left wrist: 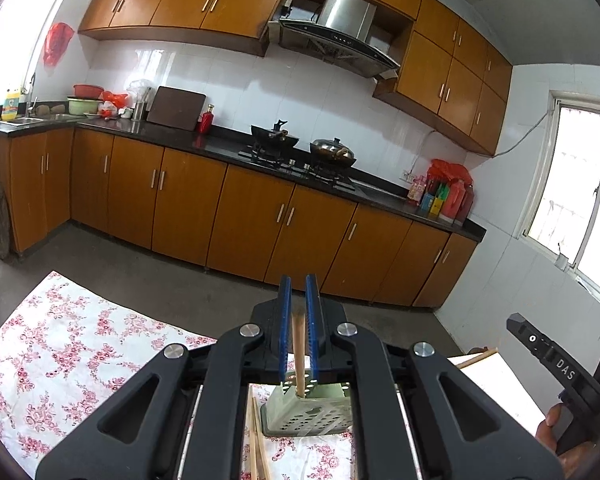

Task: Organize utensils
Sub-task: 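Open both grippers to drop the chopsticks into the holder, then grasp another chopstick with the right gripper while the left gripper grasps one, then lift both held chopsticks and carry them toward the green holder, then lower both chopsticks upright into the green holder, then open both grippers to release the chopsticks into the holder, then grasp a chopstick with the right gripper while the left gripper grasps another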

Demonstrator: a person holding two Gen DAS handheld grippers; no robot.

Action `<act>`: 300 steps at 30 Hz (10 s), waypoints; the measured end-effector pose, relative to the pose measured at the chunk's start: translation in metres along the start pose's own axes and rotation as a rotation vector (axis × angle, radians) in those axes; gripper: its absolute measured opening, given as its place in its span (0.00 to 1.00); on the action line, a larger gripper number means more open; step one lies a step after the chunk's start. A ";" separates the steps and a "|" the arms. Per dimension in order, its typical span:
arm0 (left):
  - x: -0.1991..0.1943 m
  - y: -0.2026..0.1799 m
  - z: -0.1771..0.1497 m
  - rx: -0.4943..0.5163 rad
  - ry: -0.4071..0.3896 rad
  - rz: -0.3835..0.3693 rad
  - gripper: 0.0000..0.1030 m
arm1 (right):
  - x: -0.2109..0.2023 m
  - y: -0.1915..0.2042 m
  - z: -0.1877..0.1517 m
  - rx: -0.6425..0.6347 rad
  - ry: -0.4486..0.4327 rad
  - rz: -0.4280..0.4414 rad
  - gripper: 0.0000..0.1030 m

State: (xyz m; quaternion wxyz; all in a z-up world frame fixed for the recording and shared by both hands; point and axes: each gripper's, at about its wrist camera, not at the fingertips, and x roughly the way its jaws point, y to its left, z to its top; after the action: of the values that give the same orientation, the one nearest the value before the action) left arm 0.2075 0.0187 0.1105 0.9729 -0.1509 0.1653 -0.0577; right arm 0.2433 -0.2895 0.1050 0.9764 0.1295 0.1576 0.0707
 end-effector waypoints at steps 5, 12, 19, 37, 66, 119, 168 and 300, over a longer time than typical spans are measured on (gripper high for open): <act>-0.021 0.011 0.004 -0.015 -0.043 0.010 0.28 | -0.027 -0.022 -0.005 0.023 -0.034 -0.049 0.24; -0.038 0.054 -0.025 -0.003 -0.006 0.118 0.30 | -0.028 -0.066 -0.058 0.037 0.099 -0.177 0.25; -0.006 0.106 -0.098 0.007 0.246 0.212 0.30 | 0.010 -0.074 -0.144 0.049 0.363 -0.145 0.25; 0.011 0.099 -0.167 0.017 0.440 0.114 0.30 | 0.051 -0.032 -0.220 -0.156 0.563 -0.146 0.08; 0.051 0.069 -0.198 0.140 0.549 0.204 0.07 | 0.050 -0.093 -0.204 -0.014 0.520 -0.346 0.08; 0.061 0.127 -0.174 0.083 0.508 0.255 0.08 | 0.066 -0.082 -0.202 -0.033 0.513 -0.267 0.08; -0.048 0.081 -0.046 0.083 0.079 0.149 0.07 | -0.036 -0.074 -0.078 -0.029 0.087 -0.222 0.07; 0.030 0.056 -0.192 0.007 0.551 0.002 0.08 | 0.051 -0.075 -0.209 0.013 0.532 -0.330 0.07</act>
State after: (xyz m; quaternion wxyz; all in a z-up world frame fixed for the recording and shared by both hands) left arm 0.1742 0.0137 -0.0890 0.8918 -0.1260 0.4237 -0.0963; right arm 0.2302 -0.3038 -0.1219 0.8983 0.0853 0.4270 -0.0585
